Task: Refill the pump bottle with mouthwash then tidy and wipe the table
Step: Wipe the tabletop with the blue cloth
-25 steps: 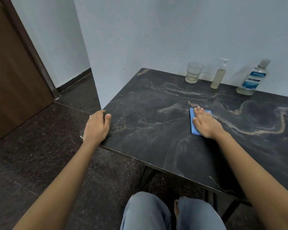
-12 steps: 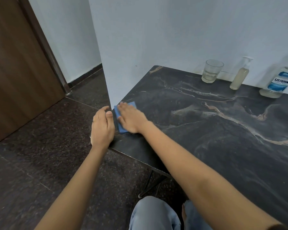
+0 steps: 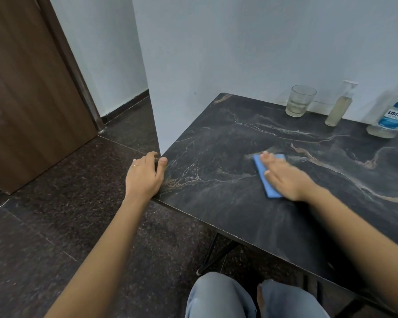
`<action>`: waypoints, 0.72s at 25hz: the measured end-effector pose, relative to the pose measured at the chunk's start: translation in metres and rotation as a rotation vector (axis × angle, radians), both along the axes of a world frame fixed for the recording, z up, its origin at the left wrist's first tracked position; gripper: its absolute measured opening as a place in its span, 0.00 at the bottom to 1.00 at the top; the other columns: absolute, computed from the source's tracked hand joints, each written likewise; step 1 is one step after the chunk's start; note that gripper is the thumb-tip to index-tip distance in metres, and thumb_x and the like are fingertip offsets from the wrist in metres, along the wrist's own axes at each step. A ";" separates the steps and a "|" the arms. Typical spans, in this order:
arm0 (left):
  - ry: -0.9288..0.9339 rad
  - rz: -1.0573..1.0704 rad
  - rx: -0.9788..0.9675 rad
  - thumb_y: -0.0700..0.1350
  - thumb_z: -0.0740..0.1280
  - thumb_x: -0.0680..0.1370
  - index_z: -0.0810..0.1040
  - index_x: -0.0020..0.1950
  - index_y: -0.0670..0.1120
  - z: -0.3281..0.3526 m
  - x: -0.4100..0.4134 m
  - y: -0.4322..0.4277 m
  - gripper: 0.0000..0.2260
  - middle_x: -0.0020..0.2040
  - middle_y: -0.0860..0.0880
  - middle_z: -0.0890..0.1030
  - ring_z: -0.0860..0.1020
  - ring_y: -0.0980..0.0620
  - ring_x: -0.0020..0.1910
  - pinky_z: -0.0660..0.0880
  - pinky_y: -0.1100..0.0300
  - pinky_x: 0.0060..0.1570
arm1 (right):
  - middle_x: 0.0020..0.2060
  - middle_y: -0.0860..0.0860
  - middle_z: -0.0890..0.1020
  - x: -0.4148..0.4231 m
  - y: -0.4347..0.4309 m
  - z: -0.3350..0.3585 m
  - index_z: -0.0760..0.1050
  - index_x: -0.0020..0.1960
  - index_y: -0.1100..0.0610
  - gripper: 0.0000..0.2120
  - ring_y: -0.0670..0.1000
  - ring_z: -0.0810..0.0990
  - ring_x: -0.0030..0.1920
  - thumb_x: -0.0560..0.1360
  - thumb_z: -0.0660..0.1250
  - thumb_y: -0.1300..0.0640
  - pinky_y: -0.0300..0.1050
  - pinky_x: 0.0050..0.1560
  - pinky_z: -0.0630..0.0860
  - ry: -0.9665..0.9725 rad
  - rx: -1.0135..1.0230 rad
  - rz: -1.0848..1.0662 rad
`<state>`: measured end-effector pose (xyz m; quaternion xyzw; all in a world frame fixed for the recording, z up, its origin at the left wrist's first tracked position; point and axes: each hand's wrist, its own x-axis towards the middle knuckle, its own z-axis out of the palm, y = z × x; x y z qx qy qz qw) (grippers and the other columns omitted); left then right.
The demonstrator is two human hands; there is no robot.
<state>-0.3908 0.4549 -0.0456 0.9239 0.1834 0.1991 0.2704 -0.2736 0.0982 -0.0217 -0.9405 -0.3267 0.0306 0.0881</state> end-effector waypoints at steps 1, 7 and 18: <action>-0.018 -0.011 0.004 0.60 0.48 0.82 0.75 0.61 0.43 -0.004 -0.001 0.002 0.26 0.55 0.43 0.80 0.76 0.39 0.57 0.70 0.42 0.59 | 0.78 0.56 0.50 0.022 -0.006 0.000 0.48 0.78 0.61 0.28 0.52 0.49 0.78 0.82 0.44 0.49 0.40 0.74 0.42 0.014 -0.016 -0.113; -0.113 0.013 -0.052 0.54 0.46 0.84 0.74 0.66 0.44 -0.009 0.000 0.001 0.24 0.65 0.45 0.76 0.71 0.44 0.66 0.66 0.48 0.65 | 0.78 0.59 0.48 0.089 0.108 -0.009 0.46 0.77 0.64 0.27 0.55 0.47 0.78 0.83 0.44 0.51 0.49 0.77 0.45 0.043 -0.045 -0.271; -0.114 0.036 0.000 0.51 0.48 0.84 0.70 0.70 0.42 -0.003 -0.007 0.000 0.21 0.68 0.43 0.74 0.71 0.39 0.66 0.66 0.44 0.63 | 0.78 0.56 0.51 -0.088 0.194 -0.016 0.48 0.78 0.60 0.26 0.52 0.47 0.78 0.83 0.47 0.53 0.46 0.77 0.43 -0.017 0.009 0.450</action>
